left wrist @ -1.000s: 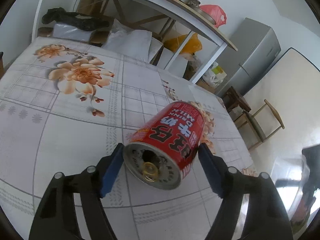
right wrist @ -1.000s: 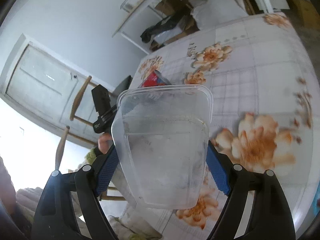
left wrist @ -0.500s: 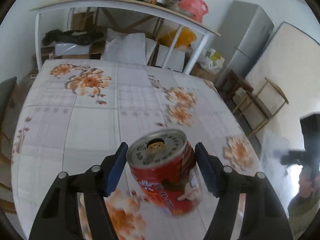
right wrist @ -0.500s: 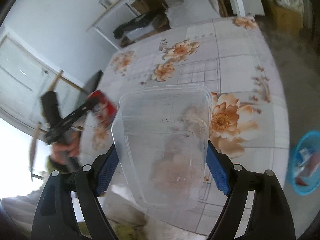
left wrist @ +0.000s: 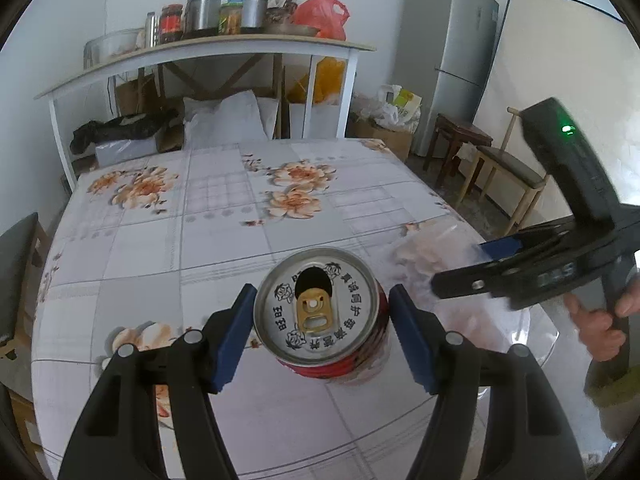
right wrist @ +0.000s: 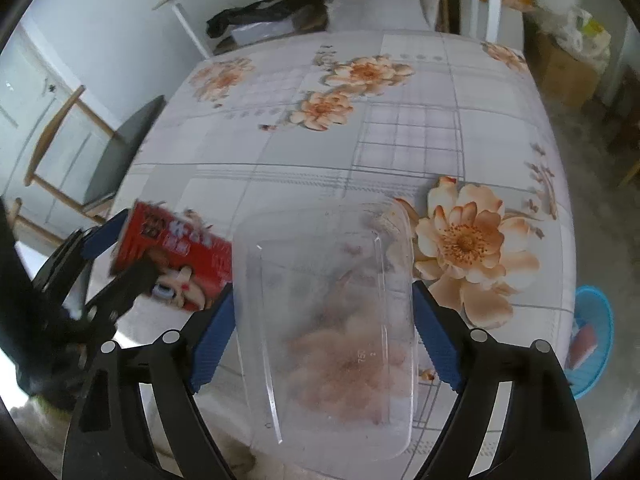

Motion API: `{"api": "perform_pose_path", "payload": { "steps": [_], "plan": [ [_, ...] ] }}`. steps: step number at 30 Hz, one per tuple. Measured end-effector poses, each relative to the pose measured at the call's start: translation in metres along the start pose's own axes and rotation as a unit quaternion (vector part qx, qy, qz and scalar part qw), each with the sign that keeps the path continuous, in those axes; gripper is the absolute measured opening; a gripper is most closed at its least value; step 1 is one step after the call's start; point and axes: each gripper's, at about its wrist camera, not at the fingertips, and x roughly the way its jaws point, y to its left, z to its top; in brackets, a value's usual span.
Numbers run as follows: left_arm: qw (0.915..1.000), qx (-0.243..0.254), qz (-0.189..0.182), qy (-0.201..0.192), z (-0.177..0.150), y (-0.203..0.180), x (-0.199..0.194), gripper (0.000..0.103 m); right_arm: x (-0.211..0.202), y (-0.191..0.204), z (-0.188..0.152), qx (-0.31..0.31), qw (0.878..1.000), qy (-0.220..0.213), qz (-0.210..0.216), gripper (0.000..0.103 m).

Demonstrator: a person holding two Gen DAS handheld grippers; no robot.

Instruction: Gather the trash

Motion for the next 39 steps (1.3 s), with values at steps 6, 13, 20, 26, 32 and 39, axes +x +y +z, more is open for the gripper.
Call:
{"api": "perform_pose_path", "payload": {
  "steps": [6,13,20,26,32,39],
  "plan": [
    [0.9977,-0.061,-0.026,0.005,-0.002,0.007,0.013,0.066,0.004,-0.007,-0.008,0.012,1.0,-0.002,-0.006,0.084],
    [0.9961,-0.079,-0.038,0.005,-0.004,0.008,0.022,0.068,-0.004,-0.013,-0.027,-0.002,1.0,0.001,-0.01,0.089],
    [0.9962,-0.078,-0.039,0.004,-0.005,0.005,0.028,0.068,0.001,-0.007,-0.043,-0.029,0.999,0.016,-0.031,0.088],
    [0.9972,-0.07,-0.023,0.01,-0.005,-0.002,0.026,0.068,-0.003,-0.019,-0.043,-0.007,0.998,0.007,-0.06,0.083],
    [0.9981,-0.06,-0.004,0.016,-0.004,-0.01,0.023,0.068,-0.002,-0.022,-0.04,0.0,0.998,0.004,-0.064,0.086],
    [0.998,-0.057,0.008,0.025,-0.002,-0.014,0.023,0.068,0.004,-0.024,-0.036,0.01,0.998,-0.002,-0.059,0.086]
  ]
}}
